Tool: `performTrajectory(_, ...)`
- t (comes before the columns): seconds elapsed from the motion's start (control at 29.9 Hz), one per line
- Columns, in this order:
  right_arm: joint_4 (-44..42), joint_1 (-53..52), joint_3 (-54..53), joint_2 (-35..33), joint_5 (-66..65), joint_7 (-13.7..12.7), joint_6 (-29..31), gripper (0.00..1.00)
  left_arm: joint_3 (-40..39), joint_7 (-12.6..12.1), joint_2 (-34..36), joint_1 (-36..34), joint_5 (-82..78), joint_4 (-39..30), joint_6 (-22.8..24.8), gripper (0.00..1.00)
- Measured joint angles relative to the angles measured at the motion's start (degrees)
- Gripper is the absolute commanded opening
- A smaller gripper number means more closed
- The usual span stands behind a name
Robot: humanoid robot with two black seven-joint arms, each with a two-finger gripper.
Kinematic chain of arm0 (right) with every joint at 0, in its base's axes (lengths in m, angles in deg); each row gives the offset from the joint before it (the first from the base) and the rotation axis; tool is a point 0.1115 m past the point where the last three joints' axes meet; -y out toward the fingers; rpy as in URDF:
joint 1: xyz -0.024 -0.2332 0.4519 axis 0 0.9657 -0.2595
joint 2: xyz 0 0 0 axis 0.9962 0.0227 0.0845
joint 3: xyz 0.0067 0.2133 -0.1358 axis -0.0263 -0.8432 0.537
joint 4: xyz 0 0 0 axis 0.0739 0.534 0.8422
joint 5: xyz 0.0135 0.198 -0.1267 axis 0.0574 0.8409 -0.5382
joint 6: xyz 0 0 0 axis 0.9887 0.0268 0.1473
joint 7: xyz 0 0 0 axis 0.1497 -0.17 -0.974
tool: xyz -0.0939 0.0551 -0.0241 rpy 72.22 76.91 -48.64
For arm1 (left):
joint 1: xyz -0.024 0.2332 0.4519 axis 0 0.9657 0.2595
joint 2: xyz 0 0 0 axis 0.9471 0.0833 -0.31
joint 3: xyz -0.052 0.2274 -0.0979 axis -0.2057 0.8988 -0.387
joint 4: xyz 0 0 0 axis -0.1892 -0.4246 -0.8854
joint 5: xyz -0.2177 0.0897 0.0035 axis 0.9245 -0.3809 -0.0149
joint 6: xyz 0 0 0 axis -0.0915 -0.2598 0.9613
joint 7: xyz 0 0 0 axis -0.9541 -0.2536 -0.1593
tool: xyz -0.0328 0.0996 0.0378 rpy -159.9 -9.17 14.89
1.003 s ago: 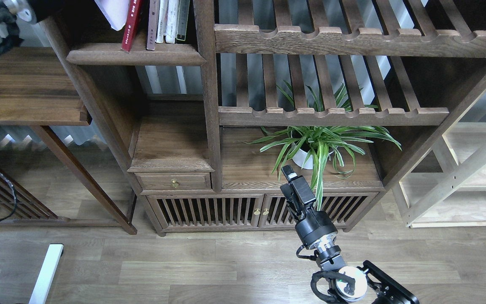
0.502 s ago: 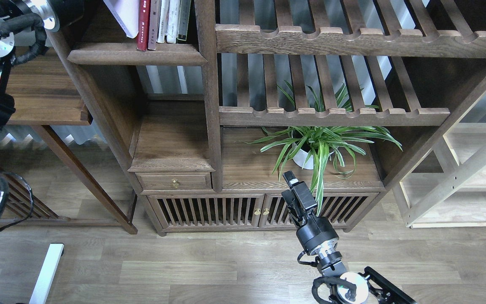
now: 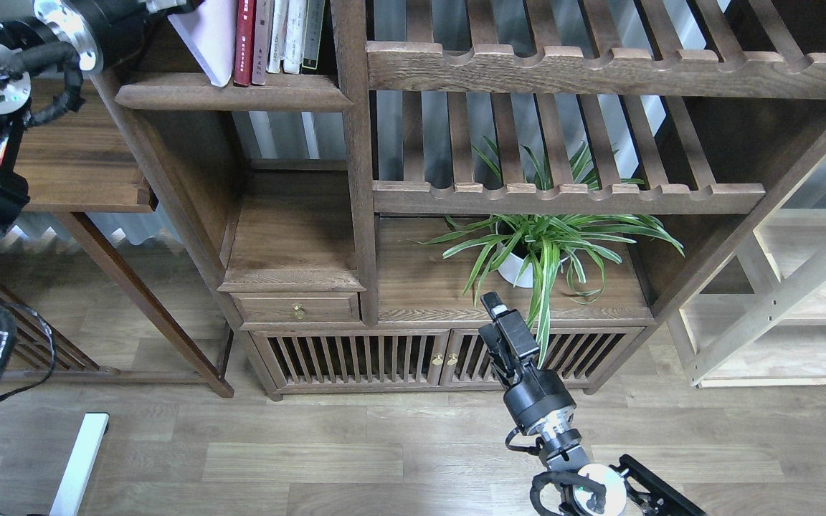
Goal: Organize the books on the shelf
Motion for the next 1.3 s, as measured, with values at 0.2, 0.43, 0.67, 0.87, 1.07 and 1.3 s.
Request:
performTrajectory(0.2, 0.1, 1.2, -0.5, 0.0, 0.1, 0.0, 0.0, 1.00, 1.6, 0.0, 0.0, 0.3, 0.4, 0.3, -0.2, 0.07)
performTrajectory(0.43, 0.1, 2.4, -0.5, -0.3, 0.1, -0.1, 0.0, 1.00, 2.3, 0.9, -0.3, 1.1, 1.1, 0.6, -0.4, 0.29)
performTrajectory(0.67, 0.1, 3.1, -0.2, -0.4, 0.1, -0.1, 0.0, 1.00, 3.2, 2.4, -1.2, 0.3, 1.2, 0.9, -3.0, 0.43)
performTrajectory(0.87, 0.1, 3.1, 0.3, -0.4, 0.1, -0.2, 0.0, 1.00, 2.8, 3.5, -1.7, -2.0, 1.2, 0.7, -4.1, 0.44)
performTrajectory(1.07, 0.1, 3.5, 0.4, -0.4, 0.1, -0.2, 0.0, 1.00, 2.4, 3.8, -3.9, -4.0, 1.3, 0.7, -4.3, 0.45)
performTrajectory(1.3, 0.1, 4.0, 0.5, -0.3, 0.0, -0.3, 0.0, 1.00, 1.9, 4.3, -4.5, -6.2, 1.4, 0.6, -4.6, 0.47)
